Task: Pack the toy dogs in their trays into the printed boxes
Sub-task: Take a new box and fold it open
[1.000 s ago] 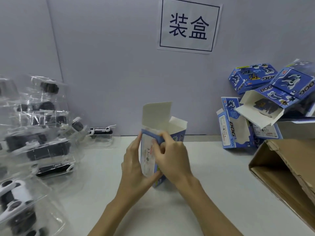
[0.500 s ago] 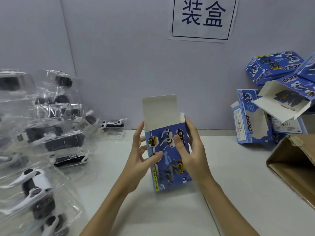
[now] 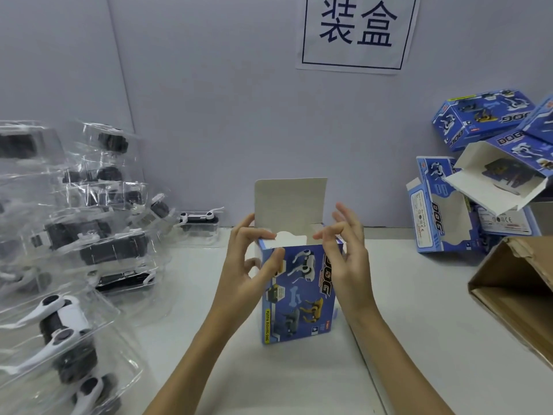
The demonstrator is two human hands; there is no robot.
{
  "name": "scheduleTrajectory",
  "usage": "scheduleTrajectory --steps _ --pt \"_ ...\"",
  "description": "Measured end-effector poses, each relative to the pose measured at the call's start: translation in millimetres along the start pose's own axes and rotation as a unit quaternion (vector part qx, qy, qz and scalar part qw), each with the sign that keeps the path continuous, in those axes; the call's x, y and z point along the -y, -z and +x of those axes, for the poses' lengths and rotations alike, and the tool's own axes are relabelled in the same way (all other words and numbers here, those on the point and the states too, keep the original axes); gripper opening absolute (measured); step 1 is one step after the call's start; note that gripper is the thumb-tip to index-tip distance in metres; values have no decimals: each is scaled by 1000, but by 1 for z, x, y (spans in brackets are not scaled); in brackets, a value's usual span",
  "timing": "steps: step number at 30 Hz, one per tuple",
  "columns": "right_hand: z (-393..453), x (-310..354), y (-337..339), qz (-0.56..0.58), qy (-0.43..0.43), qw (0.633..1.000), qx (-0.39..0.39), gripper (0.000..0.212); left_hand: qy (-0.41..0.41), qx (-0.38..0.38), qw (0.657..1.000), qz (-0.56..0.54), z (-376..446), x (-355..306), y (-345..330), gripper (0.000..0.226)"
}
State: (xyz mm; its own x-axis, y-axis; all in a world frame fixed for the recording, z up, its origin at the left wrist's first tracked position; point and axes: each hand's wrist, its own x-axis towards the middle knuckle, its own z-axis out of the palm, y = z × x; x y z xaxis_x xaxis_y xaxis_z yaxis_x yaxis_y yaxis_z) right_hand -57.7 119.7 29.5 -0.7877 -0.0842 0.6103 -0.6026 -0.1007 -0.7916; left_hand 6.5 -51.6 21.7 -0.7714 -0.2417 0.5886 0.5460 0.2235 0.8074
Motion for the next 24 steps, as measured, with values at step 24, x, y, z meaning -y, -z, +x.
scheduleTrajectory --steps 24 --pt "-14 0 -5 69 -24 995 72 22 -3 8 999 -43 1 -2 1 28"
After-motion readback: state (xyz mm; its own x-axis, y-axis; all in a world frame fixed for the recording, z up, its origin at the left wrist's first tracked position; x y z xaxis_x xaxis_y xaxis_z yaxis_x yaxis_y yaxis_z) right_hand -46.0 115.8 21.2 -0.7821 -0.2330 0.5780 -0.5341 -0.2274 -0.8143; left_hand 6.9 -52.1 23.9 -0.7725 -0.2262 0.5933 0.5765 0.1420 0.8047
